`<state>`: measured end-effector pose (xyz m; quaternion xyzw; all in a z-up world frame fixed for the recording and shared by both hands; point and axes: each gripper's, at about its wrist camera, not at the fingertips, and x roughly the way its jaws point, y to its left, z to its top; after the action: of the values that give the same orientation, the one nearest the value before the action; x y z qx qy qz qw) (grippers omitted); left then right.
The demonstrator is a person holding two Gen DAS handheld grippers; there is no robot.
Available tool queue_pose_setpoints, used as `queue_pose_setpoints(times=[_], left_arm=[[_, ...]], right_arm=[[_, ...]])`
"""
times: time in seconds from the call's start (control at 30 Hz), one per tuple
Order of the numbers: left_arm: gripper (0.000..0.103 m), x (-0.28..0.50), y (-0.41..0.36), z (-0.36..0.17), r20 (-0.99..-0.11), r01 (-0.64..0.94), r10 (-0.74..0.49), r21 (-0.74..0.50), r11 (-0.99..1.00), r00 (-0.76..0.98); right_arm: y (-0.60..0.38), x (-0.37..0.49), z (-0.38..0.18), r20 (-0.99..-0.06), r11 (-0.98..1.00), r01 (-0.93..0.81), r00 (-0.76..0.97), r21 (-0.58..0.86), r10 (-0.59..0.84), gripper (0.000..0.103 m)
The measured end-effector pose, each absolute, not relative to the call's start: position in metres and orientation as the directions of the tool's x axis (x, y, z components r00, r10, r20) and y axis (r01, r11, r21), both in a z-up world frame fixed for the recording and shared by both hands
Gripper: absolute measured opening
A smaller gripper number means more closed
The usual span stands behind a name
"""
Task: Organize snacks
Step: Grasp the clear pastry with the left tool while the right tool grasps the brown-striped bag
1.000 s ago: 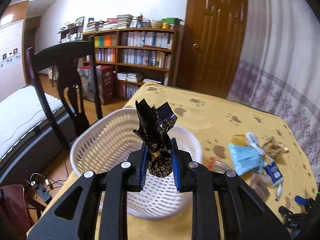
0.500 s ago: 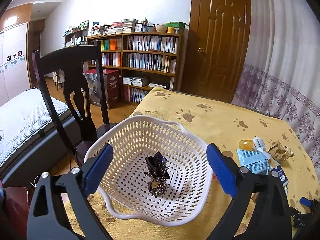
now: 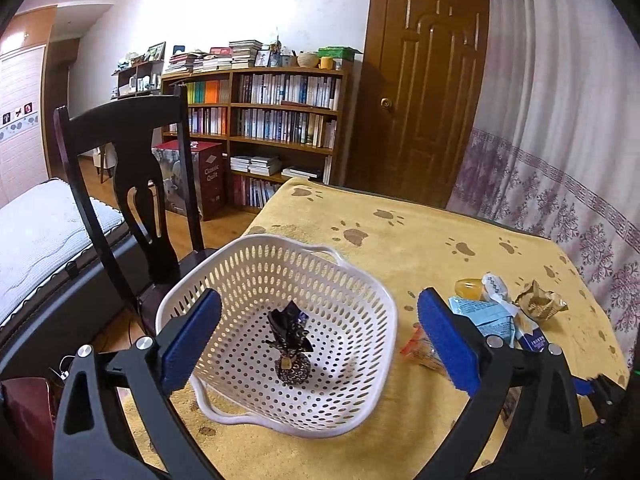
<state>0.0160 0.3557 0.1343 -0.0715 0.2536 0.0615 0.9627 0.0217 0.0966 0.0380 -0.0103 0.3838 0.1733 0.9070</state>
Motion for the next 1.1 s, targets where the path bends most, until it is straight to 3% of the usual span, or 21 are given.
queue_pose_setpoints(times=[0.27, 0.47, 0.57, 0.63, 1.1], left_arm=[[0.1, 0.019, 0.35, 0.132, -0.509, -0.133, 0.063, -0.103, 0.986, 0.858], [0.1, 0.021, 0.34, 0.128, -0.52, -0.103, 0.044, -0.086, 0.991, 0.853], [0.1, 0.022, 0.333, 0.124, -0.529, -0.084, 0.031, -0.078, 0.993, 0.848], [0.1, 0.022, 0.326, 0.121, -0.536, -0.065, 0.019, -0.068, 0.996, 0.844], [0.1, 0.028, 0.243, 0.078, -0.585, 0.139, -0.073, 0.068, 0.988, 0.808]], right_arm=[[0.118, 0.047, 0.026, -0.731, 0.93, -0.359, 0.614, 0.077, 0.297, 0.096], [0.123, 0.059, 0.011, -0.774, 0.947, -0.32, 0.59, 0.036, 0.23, 0.075], [0.122, 0.055, 0.011, -0.766, 0.95, -0.313, 0.608, 0.013, 0.211, 0.06], [0.115, 0.052, 0.013, -0.766, 0.952, -0.304, 0.607, 0.024, 0.213, 0.056], [0.069, 0.02, 0.01, -0.757, 0.966, -0.256, 0.625, 0.035, 0.193, 0.054]])
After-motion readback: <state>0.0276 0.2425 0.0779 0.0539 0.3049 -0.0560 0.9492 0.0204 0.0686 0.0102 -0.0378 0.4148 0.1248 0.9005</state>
